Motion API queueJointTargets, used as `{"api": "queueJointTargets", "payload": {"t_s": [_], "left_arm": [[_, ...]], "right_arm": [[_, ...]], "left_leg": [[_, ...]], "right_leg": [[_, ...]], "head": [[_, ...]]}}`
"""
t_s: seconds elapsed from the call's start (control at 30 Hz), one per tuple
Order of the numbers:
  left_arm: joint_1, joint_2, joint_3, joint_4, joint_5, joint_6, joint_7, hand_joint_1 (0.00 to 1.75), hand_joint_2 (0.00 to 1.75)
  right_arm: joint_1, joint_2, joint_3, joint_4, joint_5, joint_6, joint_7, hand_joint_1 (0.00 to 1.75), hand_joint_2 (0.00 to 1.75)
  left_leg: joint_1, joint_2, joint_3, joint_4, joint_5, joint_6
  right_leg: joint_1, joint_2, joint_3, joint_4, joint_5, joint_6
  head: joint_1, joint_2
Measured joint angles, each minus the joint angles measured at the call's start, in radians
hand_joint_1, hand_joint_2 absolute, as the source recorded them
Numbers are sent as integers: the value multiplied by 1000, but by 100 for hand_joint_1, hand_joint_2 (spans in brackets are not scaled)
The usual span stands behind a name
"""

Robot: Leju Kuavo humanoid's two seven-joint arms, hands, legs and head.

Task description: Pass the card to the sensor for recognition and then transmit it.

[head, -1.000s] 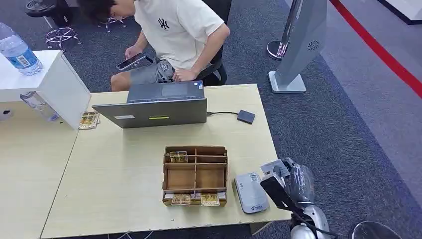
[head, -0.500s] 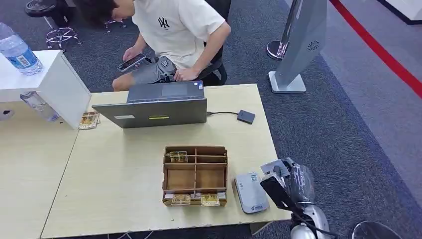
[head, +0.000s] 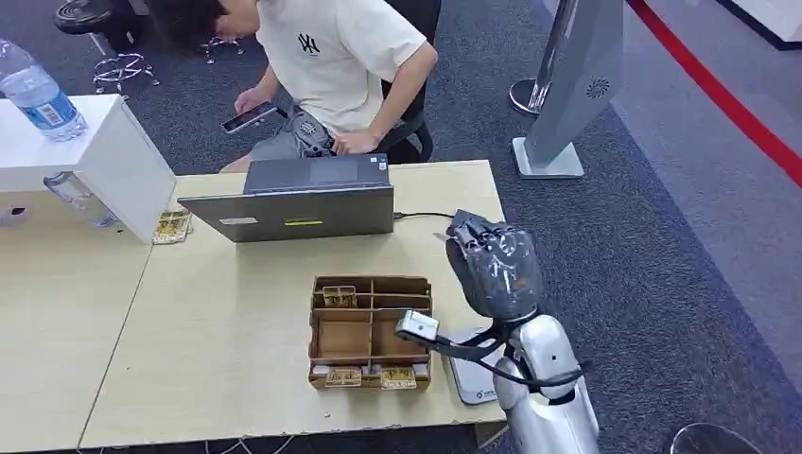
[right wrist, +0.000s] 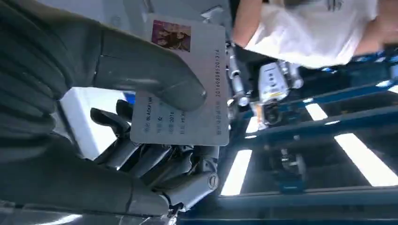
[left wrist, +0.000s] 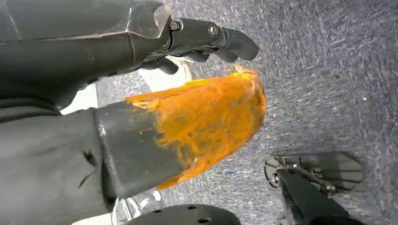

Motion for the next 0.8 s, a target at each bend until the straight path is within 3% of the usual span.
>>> {"api": "queueJointTargets", "payload": {"t_s": [0.03,0.8], "left_arm": [[1,-4,-13,0,-8,0,0,0,0],[6,-4,-20,0,-25,0,9,0,0]], "right_arm": [[-57,26,52,-10,-12,-3,139,175,175],[-77,53,62,-44,-20,-3,85,175,175]], "left_leg": [[1,-17,-3,0,4,-1],[1,-16,-4,0,3,-1]], "right_leg": [[2,-16,3,0,-2,1],[2,-15,2,0,-2,1]], "head": [[1,0],[0,0]]}}
